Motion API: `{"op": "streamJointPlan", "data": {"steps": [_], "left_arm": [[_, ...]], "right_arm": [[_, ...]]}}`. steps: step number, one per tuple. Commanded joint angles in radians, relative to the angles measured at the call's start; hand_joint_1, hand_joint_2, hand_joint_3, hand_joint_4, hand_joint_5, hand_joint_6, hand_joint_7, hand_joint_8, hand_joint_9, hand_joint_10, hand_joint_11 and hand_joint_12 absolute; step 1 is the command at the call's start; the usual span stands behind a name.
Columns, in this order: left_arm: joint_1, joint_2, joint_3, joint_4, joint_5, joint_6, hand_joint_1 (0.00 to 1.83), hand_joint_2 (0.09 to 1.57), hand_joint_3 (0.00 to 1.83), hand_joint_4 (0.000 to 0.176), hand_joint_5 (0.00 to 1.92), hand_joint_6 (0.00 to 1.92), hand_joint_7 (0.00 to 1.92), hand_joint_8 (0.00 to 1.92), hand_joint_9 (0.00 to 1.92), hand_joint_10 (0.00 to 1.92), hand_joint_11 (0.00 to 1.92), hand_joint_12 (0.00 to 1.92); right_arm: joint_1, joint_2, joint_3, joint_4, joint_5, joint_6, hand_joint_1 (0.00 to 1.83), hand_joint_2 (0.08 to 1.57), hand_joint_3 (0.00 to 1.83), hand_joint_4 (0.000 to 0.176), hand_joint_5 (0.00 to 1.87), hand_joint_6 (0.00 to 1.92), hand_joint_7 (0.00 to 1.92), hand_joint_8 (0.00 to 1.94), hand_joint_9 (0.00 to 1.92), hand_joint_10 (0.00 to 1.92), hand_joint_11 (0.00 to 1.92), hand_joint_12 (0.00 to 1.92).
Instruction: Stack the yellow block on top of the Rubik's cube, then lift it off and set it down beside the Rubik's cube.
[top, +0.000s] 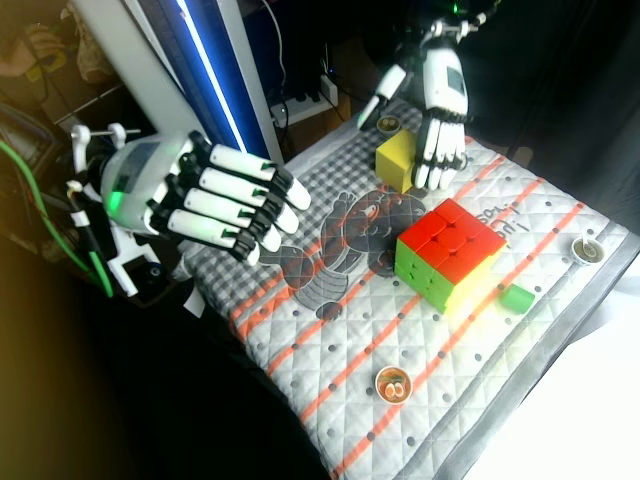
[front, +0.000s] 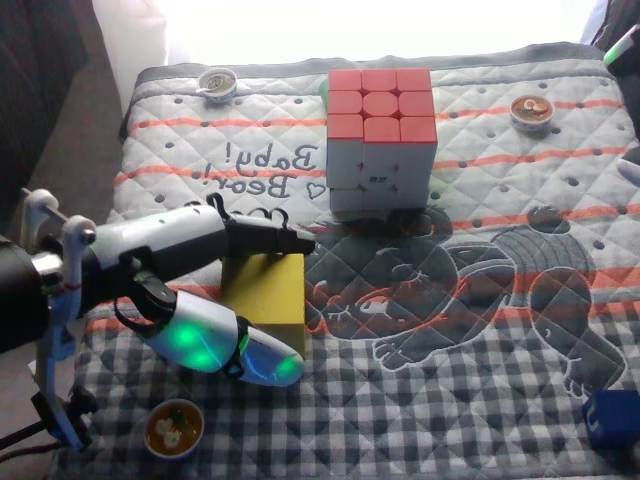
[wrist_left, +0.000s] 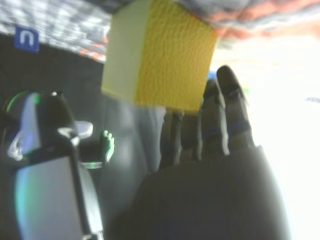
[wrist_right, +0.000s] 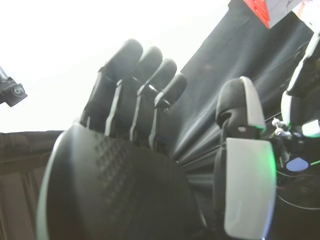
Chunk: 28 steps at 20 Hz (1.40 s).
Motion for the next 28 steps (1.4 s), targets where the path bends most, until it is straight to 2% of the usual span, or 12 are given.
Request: {"op": "streamJointPlan", "data": {"steps": [1, 3, 4, 6, 7, 8, 9, 12, 18, 24, 26, 28], "left_arm": [[-0.013, -0.005, 0.004, 0.026, 0.081, -0.005, 1.02, 1.0, 0.02, 0.0, 0.47, 0.02, 0.34, 0.01, 0.26, 0.05, 0.0, 1.14], [-0.012, -0.01, 0.012, 0.022, 0.097, 0.0, 1.03, 1.16, 0.02, 0.0, 0.75, 0.06, 0.54, 0.03, 0.43, 0.11, 0.0, 1.33], [-0.011, -0.01, 0.013, 0.012, 0.113, 0.0, 1.05, 1.23, 0.01, 0.0, 0.74, 1.08, 0.64, 0.04, 0.47, 0.22, 0.0, 1.43], [-0.009, -0.004, 0.009, -0.014, 0.188, 0.0, 1.07, 1.26, 0.0, 0.0, 0.71, 1.37, 0.75, 0.06, 0.39, 0.64, 0.01, 1.54], [-0.009, 0.003, 0.003, -0.024, 0.226, 0.0, 1.07, 1.26, 0.0, 0.0, 0.72, 1.37, 0.76, 0.08, 0.35, 0.78, 0.0, 1.51], [-0.009, 0.01, -0.004, -0.028, 0.253, 0.0, 1.13, 1.3, 0.0, 0.0, 0.77, 1.41, 0.53, 1.25, 0.3, 0.97, 0.0, 1.59], [-0.011, 0.021, -0.015, -0.034, 0.298, 0.0, 1.13, 1.32, 0.0, 0.0, 0.76, 1.44, 0.47, 1.52, 0.23, 1.18, 0.01, 1.72], [-0.02, 0.047, -0.042, -0.042, 0.43, 0.0, 1.14, 1.32, 0.0, 0.0, 0.76, 1.45, 0.45, 1.61, 0.2, 1.42, 0.01, 1.89], [-0.07, 0.059, -0.05, -0.036, 0.637, 0.0, 1.17, 1.27, 0.0, 0.0, 0.82, 1.39, 0.57, 1.46, 0.38, 1.27, 0.15, 1.84], [-0.221, -0.045, 0.081, -0.059, 0.58, 0.0, 1.12, 1.29, 0.0, 0.0, 0.74, 1.47, 0.58, 1.5, 0.34, 1.26, 0.03, 1.82], [-0.266, -0.082, 0.123, -0.057, 0.536, 0.0, 1.16, 1.26, 0.0, 0.0, 0.84, 1.26, 0.59, 1.55, 0.41, 1.46, 0.3, 1.91], [-0.307, -0.128, 0.176, -0.063, 0.48, 0.0, 1.16, 1.25, 0.0, 0.0, 0.84, 1.33, 0.61, 1.44, 0.41, 1.35, 0.23, 1.9]], "right_arm": [[0.006, 0.0, 0.003, -0.015, 0.129, 0.005, 1.03, 1.1, 0.02, 0.0, 0.46, 1.02, 0.54, 1.09, 0.46, 1.35, 0.29, 1.75], [0.006, 0.0, 0.003, -0.015, 0.131, 0.005, 1.04, 1.11, 0.03, 0.0, 0.49, 1.03, 0.57, 1.09, 0.46, 1.35, 0.29, 1.76], [0.006, 0.0, 0.003, -0.015, 0.131, 0.005, 1.04, 1.11, 0.03, 0.0, 0.5, 1.03, 0.56, 1.09, 0.45, 1.35, 0.28, 1.76], [0.002, 0.0, 0.003, -0.015, 0.132, 0.005, 1.07, 1.24, 0.02, 0.0, 0.69, 1.38, 0.6, 1.11, 0.49, 1.35, 0.34, 1.78], [0.001, 0.0, 0.003, -0.015, 0.133, 0.005, 1.08, 1.24, 0.01, 0.0, 0.71, 1.38, 0.62, 1.1, 0.51, 1.33, 0.35, 1.76], [0.001, 0.0, 0.003, -0.015, 0.133, 0.005, 1.08, 1.24, 0.0, 0.0, 0.72, 1.37, 0.63, 1.07, 0.52, 1.31, 0.36, 1.74], [0.001, 0.0, 0.003, -0.015, 0.133, 0.005, 1.08, 1.24, 0.0, 0.0, 0.73, 1.36, 0.64, 1.06, 0.52, 1.31, 0.37, 1.75], [-0.002, -0.001, 0.004, -0.014, 0.133, 0.005, 1.09, 1.23, 0.0, 0.0, 0.74, 1.35, 0.65, 1.05, 0.51, 1.35, 0.36, 1.79], [-0.007, -0.006, 0.008, -0.01, 0.133, 0.005, 1.09, 1.23, 0.0, 0.0, 0.75, 1.33, 0.65, 1.05, 0.51, 1.35, 0.39, 1.82], [-0.008, -0.022, 0.019, -0.009, 0.133, 0.005, 1.09, 1.23, 0.0, 0.0, 0.75, 1.33, 0.64, 1.12, 0.53, 1.43, 0.43, 1.84], [-0.008, -0.024, 0.021, -0.009, 0.133, 0.005, 1.09, 1.23, 0.0, 0.0, 0.75, 1.33, 0.64, 1.07, 0.54, 1.35, 0.44, 1.79], [-0.008, -0.027, 0.022, -0.009, 0.133, 0.005, 1.04, 1.14, 0.0, 0.0, 0.57, 1.04, 0.66, 1.05, 0.55, 1.31, 0.42, 1.79]]}}
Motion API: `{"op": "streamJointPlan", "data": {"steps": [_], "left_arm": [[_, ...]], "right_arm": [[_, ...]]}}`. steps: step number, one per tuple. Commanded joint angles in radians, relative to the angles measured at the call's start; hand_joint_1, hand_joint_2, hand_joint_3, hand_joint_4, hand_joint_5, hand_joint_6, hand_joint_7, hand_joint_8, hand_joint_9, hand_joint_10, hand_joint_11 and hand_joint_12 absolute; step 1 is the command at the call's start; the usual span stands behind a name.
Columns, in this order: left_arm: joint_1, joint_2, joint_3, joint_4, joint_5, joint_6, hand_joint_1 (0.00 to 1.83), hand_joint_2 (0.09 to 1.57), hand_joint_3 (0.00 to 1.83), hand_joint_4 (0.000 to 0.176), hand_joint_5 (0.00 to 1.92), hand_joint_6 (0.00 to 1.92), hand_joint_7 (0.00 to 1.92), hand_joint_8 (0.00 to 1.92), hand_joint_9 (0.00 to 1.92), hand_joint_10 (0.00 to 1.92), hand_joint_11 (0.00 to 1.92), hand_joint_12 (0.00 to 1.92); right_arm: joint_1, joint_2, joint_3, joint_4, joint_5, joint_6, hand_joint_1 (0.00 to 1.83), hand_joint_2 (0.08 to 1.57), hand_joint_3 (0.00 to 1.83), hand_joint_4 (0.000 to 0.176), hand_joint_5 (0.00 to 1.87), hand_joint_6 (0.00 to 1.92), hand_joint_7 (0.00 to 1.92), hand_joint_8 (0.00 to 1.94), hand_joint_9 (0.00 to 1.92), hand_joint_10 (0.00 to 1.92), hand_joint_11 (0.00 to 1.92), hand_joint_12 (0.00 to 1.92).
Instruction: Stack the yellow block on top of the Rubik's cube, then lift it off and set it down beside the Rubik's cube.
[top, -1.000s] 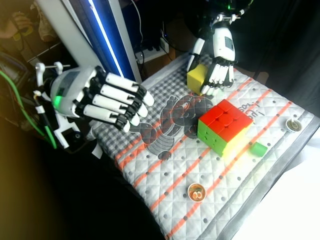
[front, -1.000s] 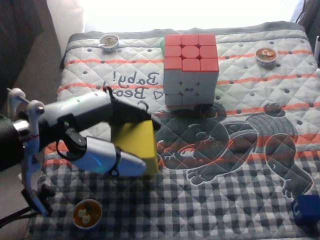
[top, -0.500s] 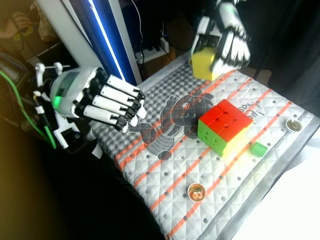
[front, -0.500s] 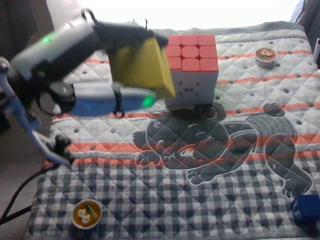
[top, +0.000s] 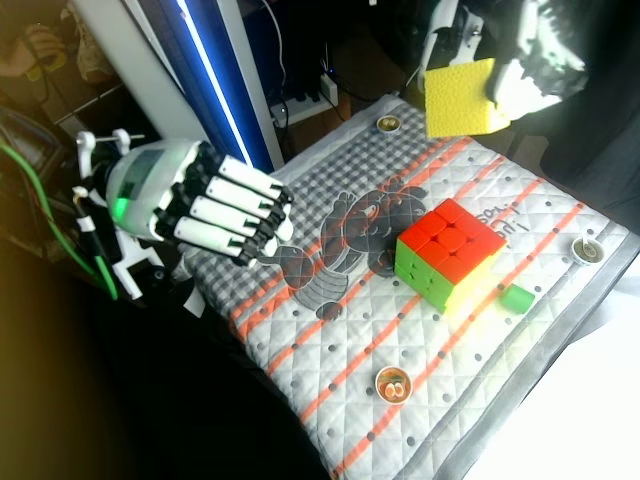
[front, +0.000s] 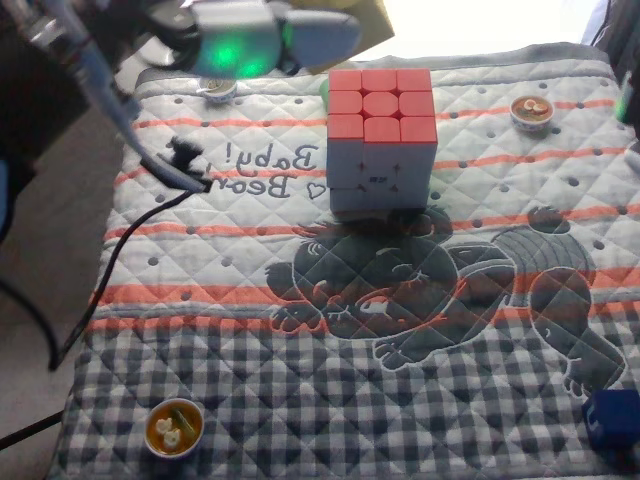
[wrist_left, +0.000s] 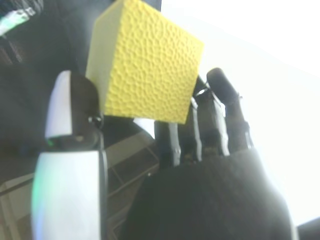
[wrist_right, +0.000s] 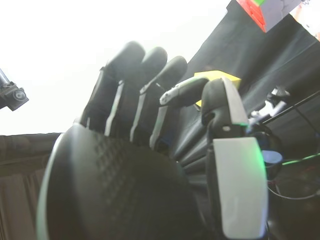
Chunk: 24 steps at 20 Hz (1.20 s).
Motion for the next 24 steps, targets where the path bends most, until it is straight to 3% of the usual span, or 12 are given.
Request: {"op": "streamJointPlan", "data": {"steps": [1, 2, 3, 4, 5, 7, 14, 15, 19, 21, 22, 24], "left_arm": [[-0.028, -0.017, 0.019, 0.005, 0.062, -0.006, 1.16, 1.26, 0.0, 0.0, 0.84, 1.33, 0.59, 1.48, 0.44, 1.39, 0.31, 1.9], [-0.042, -0.038, 0.044, 0.001, 0.034, -0.006, 1.17, 1.26, 0.0, 0.0, 0.85, 1.32, 0.58, 1.47, 0.38, 1.37, 0.06, 1.92], [-0.056, -0.063, 0.073, -0.005, 0.003, -0.006, 1.16, 1.28, 0.0, 0.0, 0.82, 1.37, 0.54, 1.51, 0.32, 1.38, 0.08, 1.92], [-0.068, -0.092, 0.108, -0.015, -0.032, -0.006, 1.09, 1.24, 0.0, 0.0, 0.78, 1.34, 0.45, 1.25, 0.35, 1.4, 0.21, 1.9], [-0.074, -0.117, 0.134, -0.024, -0.059, -0.006, 1.14, 1.28, 0.0, 0.0, 0.81, 1.37, 0.49, 1.49, 0.38, 1.45, 0.3, 1.91], [-0.076, -0.155, 0.182, -0.043, -0.104, -0.006, 1.16, 1.28, 0.0, 0.0, 0.82, 1.36, 0.53, 1.51, 0.35, 1.39, 0.23, 1.89], [-0.073, -0.235, 0.275, -0.068, -0.227, -0.006, 1.17, 1.27, 0.0, 0.0, 0.84, 1.34, 0.55, 1.49, 0.31, 1.22, 0.03, 1.82], [-0.07, -0.243, 0.286, -0.074, -0.241, -0.006, 1.1, 1.22, 0.0, 0.0, 0.8, 1.27, 0.49, 0.69, 0.2, 0.86, 0.0, 1.5], [-0.061, -0.255, 0.3, -0.082, -0.262, -0.006, 1.07, 1.21, 0.0, 0.0, 0.8, 1.28, 0.52, 0.1, 0.2, 0.3, 0.0, 0.92], [-0.057, -0.255, 0.302, -0.084, -0.266, -0.006, 1.03, 1.23, 0.0, 0.0, 0.75, 1.33, 0.46, 0.01, 0.23, 0.12, 0.0, 0.78], [-0.056, -0.256, 0.303, -0.086, -0.268, -0.006, 0.98, 1.17, 0.0, 0.0, 0.58, 0.91, 0.42, 0.0, 0.23, 0.09, 0.0, 0.86], [-0.053, -0.257, 0.305, -0.093, -0.266, -0.006, 0.87, 1.06, 0.0, 0.075, 0.41, 0.35, 0.26, 0.0, 0.18, 0.03, 0.0, 1.0]], "right_arm": [[0.005, -0.004, 0.008, -0.015, 0.117, 0.005, 1.08, 1.21, 0.0, 0.0, 0.71, 1.28, 0.66, 1.08, 0.54, 1.35, 0.41, 1.82], [0.005, -0.007, 0.01, -0.015, 0.117, 0.005, 1.08, 1.23, 0.0, 0.0, 0.73, 1.34, 0.65, 1.1, 0.54, 1.36, 0.4, 1.82], [0.006, -0.009, 0.011, -0.015, 0.117, 0.005, 1.03, 1.16, 0.0, 0.0, 0.58, 1.17, 0.65, 1.1, 0.55, 1.34, 0.42, 1.78], [0.006, -0.01, 0.012, -0.015, 0.117, 0.005, 1.07, 1.22, 0.0, 0.0, 0.71, 1.3, 0.66, 1.1, 0.56, 1.35, 0.43, 1.79], [0.007, -0.011, 0.012, -0.015, 0.117, 0.005, 1.03, 1.16, 0.0, 0.0, 0.59, 1.11, 0.65, 1.06, 0.56, 1.34, 0.45, 1.74], [0.007, -0.015, 0.015, -0.015, 0.117, 0.005, 1.08, 1.22, 0.0, 0.0, 0.75, 1.31, 0.67, 1.05, 0.58, 1.33, 0.47, 1.75], [0.01, -0.018, 0.016, -0.016, 0.117, 0.005, 1.09, 1.22, 0.0, 0.0, 0.76, 1.32, 0.63, 1.02, 0.54, 1.32, 0.46, 1.72], [0.011, -0.019, 0.016, -0.016, 0.117, 0.005, 1.09, 1.23, 0.0, 0.0, 0.74, 1.34, 0.6, 1.04, 0.53, 1.36, 0.47, 1.74], [0.013, -0.019, 0.017, -0.016, 0.117, 0.005, 1.09, 1.23, 0.0, 0.0, 0.74, 1.34, 0.61, 1.04, 0.52, 1.35, 0.46, 1.72], [0.014, -0.019, 0.017, -0.016, 0.117, 0.005, 1.08, 1.24, 0.0, 0.0, 0.73, 1.36, 0.6, 1.04, 0.53, 1.35, 0.47, 1.73], [0.014, -0.019, 0.017, -0.016, 0.117, 0.005, 1.08, 1.24, 0.0, 0.0, 0.72, 1.37, 0.59, 1.05, 0.52, 1.36, 0.47, 1.73], [0.015, -0.019, 0.017, -0.016, 0.117, 0.005, 1.09, 1.24, 0.0, 0.0, 0.74, 1.35, 0.59, 1.06, 0.52, 1.34, 0.46, 1.74]]}}
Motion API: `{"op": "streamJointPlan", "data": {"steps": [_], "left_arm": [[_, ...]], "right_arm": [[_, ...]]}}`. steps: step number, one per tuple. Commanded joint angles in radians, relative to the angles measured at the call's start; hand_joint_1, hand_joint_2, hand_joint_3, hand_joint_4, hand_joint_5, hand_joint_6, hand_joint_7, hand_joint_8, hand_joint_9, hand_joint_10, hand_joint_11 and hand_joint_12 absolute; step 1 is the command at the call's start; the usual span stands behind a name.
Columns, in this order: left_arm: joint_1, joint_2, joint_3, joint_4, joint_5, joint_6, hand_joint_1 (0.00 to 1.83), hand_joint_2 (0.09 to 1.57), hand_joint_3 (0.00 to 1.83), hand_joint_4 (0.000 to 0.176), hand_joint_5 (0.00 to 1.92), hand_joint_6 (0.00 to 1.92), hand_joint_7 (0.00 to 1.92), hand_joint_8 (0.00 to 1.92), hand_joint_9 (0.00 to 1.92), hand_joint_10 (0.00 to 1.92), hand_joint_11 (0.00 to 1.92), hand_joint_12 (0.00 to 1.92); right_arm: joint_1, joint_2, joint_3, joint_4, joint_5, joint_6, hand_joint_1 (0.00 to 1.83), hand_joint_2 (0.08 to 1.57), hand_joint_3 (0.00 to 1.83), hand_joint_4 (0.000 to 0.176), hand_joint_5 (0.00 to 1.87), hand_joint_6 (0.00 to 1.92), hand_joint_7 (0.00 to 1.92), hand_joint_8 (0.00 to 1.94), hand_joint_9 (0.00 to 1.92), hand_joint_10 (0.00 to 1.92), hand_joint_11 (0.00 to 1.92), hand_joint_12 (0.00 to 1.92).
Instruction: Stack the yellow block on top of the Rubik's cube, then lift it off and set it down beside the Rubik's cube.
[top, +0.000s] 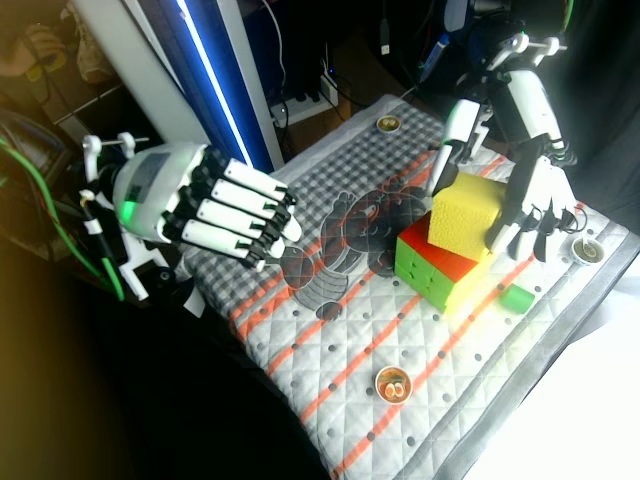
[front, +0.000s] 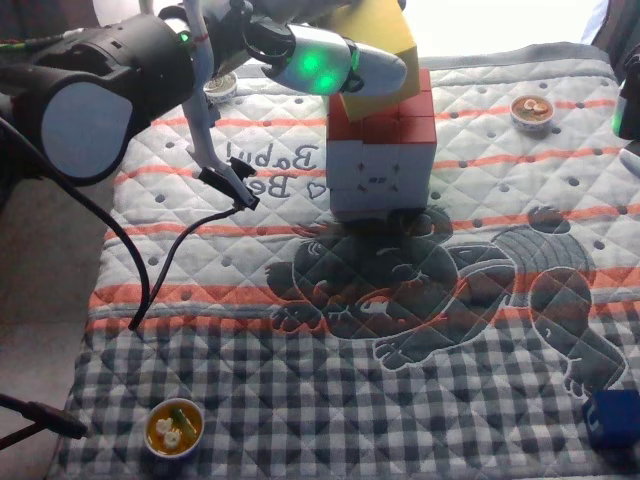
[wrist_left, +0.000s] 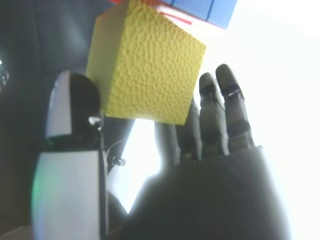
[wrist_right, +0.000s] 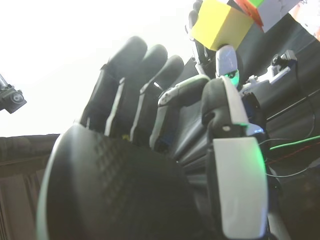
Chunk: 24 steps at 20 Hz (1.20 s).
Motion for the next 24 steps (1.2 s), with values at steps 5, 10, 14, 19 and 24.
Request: {"op": "streamJointPlan", "data": {"steps": [5, 10, 14, 19, 24], "left_arm": [[-0.003, 0.009, -0.008, -0.017, 0.143, -0.006, 0.76, 1.02, 0.0, 0.081, 0.1, 0.0, 0.06, 0.0, 0.02, 0.0, 0.0, 0.71], [0.004, 0.063, -0.075, -0.021, 0.25, -0.006, 0.68, 0.97, 0.0, 0.157, 0.07, 0.0, 0.16, 0.0, 0.15, 0.04, 0.0, 1.09], [0.043, 0.142, -0.15, 0.062, 0.397, -0.161, 0.49, 1.0, 0.01, 0.114, 0.1, 0.01, 0.17, 0.02, 0.19, 0.07, 0.0, 1.45], [0.14, 0.288, -0.31, 0.1, 0.675, -0.219, 0.47, 1.1, 0.0, 0.012, 0.58, 0.32, 0.65, 0.09, 0.35, 0.74, 0.06, 1.67], [0.253, 0.391, -0.428, 0.096, 0.885, -0.201, 0.77, 1.15, 0.01, 0.0, 0.64, 0.51, 0.71, 0.18, 0.37, 0.87, 0.12, 1.66]], "right_arm": [[0.014, 0.001, 0.005, -0.015, 0.118, 0.004, 1.08, 1.24, 0.0, 0.0, 0.72, 1.37, 0.59, 1.05, 0.52, 1.37, 0.47, 1.76], [0.015, 0.001, 0.006, -0.015, 0.118, 0.004, 1.09, 1.24, 0.0, 0.0, 0.74, 1.35, 0.6, 1.05, 0.51, 1.37, 0.42, 1.76], [0.021, 0.001, 0.008, -0.015, 0.118, 0.004, 1.04, 1.16, 0.0, 0.0, 0.53, 0.95, 0.57, 1.01, 0.48, 1.35, 0.38, 1.78], [0.082, 0.004, 0.027, -0.047, 0.088, 0.004, 0.95, 0.94, 0.0, 0.0, 0.33, 0.44, 0.38, 0.25, 0.23, 0.7, 0.04, 1.59], [0.22, -0.008, 0.08, -0.097, -0.043, 0.004, 0.78, 0.84, 0.0, 0.0, 0.31, 0.07, 0.29, 0.0, 0.19, 0.2, 0.0, 1.16]]}}
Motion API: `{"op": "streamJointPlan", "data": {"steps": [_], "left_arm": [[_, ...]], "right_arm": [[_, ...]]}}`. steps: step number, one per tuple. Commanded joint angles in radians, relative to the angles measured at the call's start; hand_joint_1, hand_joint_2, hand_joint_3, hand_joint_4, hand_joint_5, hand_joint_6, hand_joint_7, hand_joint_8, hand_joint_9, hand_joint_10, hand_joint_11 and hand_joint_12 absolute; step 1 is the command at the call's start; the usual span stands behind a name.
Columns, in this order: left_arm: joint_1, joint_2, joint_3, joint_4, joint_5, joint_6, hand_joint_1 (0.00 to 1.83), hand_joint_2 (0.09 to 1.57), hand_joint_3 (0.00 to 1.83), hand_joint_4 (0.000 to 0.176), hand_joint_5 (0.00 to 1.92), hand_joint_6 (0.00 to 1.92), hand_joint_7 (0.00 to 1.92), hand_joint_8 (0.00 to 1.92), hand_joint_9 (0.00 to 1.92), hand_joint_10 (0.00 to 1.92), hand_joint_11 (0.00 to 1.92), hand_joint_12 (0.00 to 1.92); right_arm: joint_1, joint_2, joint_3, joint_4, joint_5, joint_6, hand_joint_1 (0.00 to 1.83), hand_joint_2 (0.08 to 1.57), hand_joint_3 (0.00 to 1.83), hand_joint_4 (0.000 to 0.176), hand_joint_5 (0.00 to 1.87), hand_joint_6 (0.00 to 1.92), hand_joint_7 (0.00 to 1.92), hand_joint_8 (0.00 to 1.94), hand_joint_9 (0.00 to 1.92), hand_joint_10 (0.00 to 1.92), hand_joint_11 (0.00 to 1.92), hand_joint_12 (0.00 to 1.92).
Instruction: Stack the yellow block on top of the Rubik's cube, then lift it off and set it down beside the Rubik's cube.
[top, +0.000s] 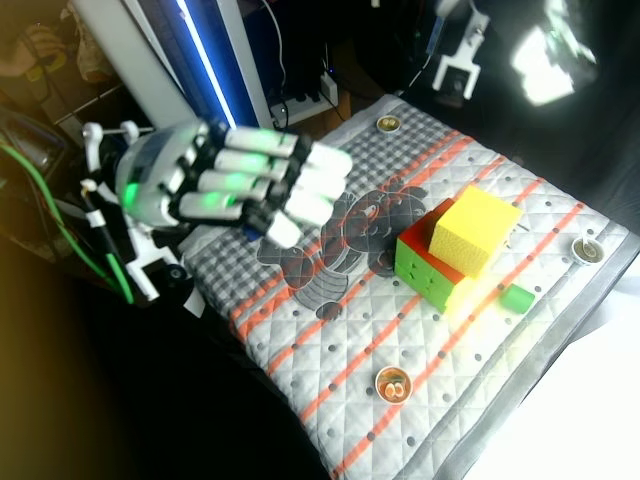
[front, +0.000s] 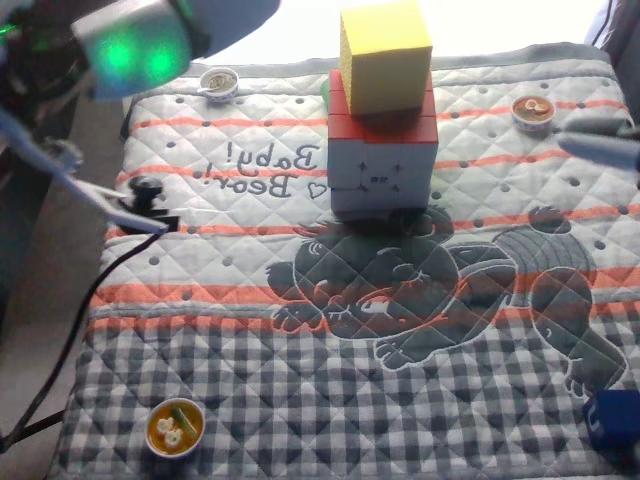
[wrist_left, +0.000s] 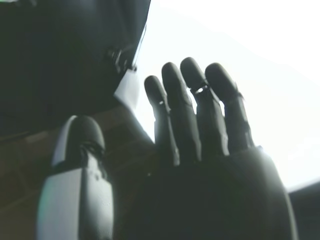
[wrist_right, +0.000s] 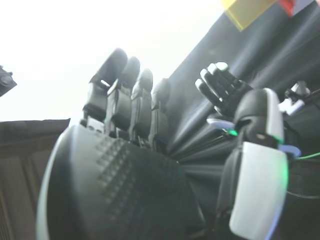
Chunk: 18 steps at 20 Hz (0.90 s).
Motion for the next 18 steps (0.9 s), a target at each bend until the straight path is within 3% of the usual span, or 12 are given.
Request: {"op": "streamJointPlan", "data": {"steps": [1, 2, 3, 5, 8, 10, 11, 12, 13, 16, 17, 18], "left_arm": [[0.006, 0.013, -0.016, 0.011, 0.182, 0.017, 0.77, 1.17, 0.01, 0.0, 0.65, 0.51, 0.71, 0.17, 0.37, 0.83, 0.13, 1.62], [0.029, 0.035, -0.048, -0.005, 0.215, 0.055, 0.78, 1.19, 0.01, 0.0, 0.65, 0.52, 0.72, 0.17, 0.37, 0.84, 0.09, 1.64], [0.045, 0.048, -0.062, -0.016, 0.236, 0.074, 0.86, 1.25, 0.02, 0.082, 0.66, 1.26, 0.73, 0.19, 0.37, 0.88, 0.14, 1.67], [0.078, 0.071, -0.082, -0.043, 0.273, 0.084, 0.87, 1.29, 0.0, 0.105, 0.65, 1.48, 0.76, 0.24, 0.38, 0.96, 0.17, 1.7], [0.088, 0.076, -0.09, -0.052, 0.279, 0.084, 0.96, 1.29, 0.0, 0.0, 0.67, 1.45, 0.77, 0.44, 0.52, 0.91, 0.28, 1.62], [0.091, 0.075, -0.092, -0.056, 0.287, 0.084, 1.0, 1.29, 0.0, 0.0, 0.67, 1.45, 0.73, 0.58, 0.52, 0.95, 0.26, 1.65], [0.093, 0.076, -0.094, -0.056, 0.288, 0.084, 1.03, 1.27, 0.0, 0.0, 0.71, 1.41, 0.64, 0.95, 0.55, 0.99, 0.28, 1.6], [0.094, 0.076, -0.095, -0.056, 0.288, 0.084, 1.03, 1.27, 0.0, 0.0, 0.71, 1.41, 0.64, 0.95, 0.55, 0.99, 0.28, 1.6], [0.094, 0.076, -0.096, -0.056, 0.289, 0.084, 1.04, 1.26, 0.0, 0.0, 0.73, 1.39, 0.65, 0.94, 0.59, 0.98, 0.33, 1.58], [0.094, 0.076, -0.1, -0.053, 0.296, 0.085, 1.14, 1.26, 0.0, 0.0, 0.79, 1.38, 0.65, 1.36, 0.6, 0.96, 0.34, 1.56], [0.094, 0.076, -0.101, -0.051, 0.297, 0.085, 1.14, 1.27, 0.0, 0.0, 0.78, 1.43, 0.61, 1.42, 0.57, 0.98, 0.33, 1.56], [0.094, 0.076, -0.102, -0.05, 0.297, 0.085, 1.14, 1.27, 0.0, 0.0, 0.78, 1.43, 0.61, 1.42, 0.57, 0.98, 0.33, 1.56]], "right_arm": [[0.038, -0.01, 0.014, -0.019, 0.065, 0.004, 0.68, 0.85, 0.0, 0.0, 0.26, 0.04, 0.24, 0.0, 0.15, 0.19, 0.0, 1.11], [0.089, -0.032, 0.042, -0.035, 0.01, 0.004, 0.64, 0.85, 0.0, 0.0, 0.25, 0.04, 0.21, 0.0, 0.13, 0.19, 0.0, 1.07], [0.115, -0.046, 0.057, -0.044, -0.024, 0.004, 0.62, 0.87, 0.0, 0.0, 0.3, 0.06, 0.23, 0.01, 0.15, 0.21, 0.0, 1.15], [0.187, -0.09, 0.101, -0.065, -0.11, 0.004, 0.63, 0.88, 0.0, 0.0, 0.28, 0.05, 0.23, 0.01, 0.11, 0.3, 0.0, 1.22], [0.267, -0.141, 0.153, -0.074, -0.203, 0.004, 0.79, 0.96, 0.0, 0.0, 0.27, 0.04, 0.27, 0.02, 0.06, 0.61, 0.0, 1.42], [0.304, -0.172, 0.187, -0.074, -0.255, 0.005, 0.7, 0.98, 0.0, 0.0, 0.26, 0.03, 0.28, 0.02, 0.04, 0.61, 0.0, 1.4], [0.329, -0.194, 0.211, -0.074, -0.288, 0.005, 0.69, 0.89, 0.0, 0.0, 0.2, 0.01, 0.18, 0.0, 0.0, 0.42, 0.0, 0.99], [0.344, -0.207, 0.226, -0.074, -0.308, 0.005, 0.69, 0.89, 0.0, 0.0, 0.2, 0.01, 0.18, 0.0, 0.0, 0.42, 0.0, 0.99], [0.359, -0.221, 0.241, -0.074, -0.33, 0.005, 0.63, 0.91, 0.0, 0.0, 0.16, 0.03, 0.13, 0.03, 0.02, 0.26, 0.0, 0.14], [0.397, -0.271, 0.294, -0.073, -0.4, 0.005, 0.59, 0.98, 0.0, 0.0, 0.16, 0.03, 0.15, 0.04, 0.03, 0.23, 0.0, 0.0], [0.407, -0.29, 0.313, -0.073, -0.425, 0.005, 0.65, 1.02, 0.0, 0.0, 0.14, 0.02, 0.14, 0.02, 0.08, 0.1, 0.0, 0.54], [0.417, -0.307, 0.329, -0.073, -0.449, 0.005, 0.65, 1.02, 0.0, 0.0, 0.14, 0.02, 0.14, 0.02, 0.08, 0.1, 0.0, 0.54]]}}
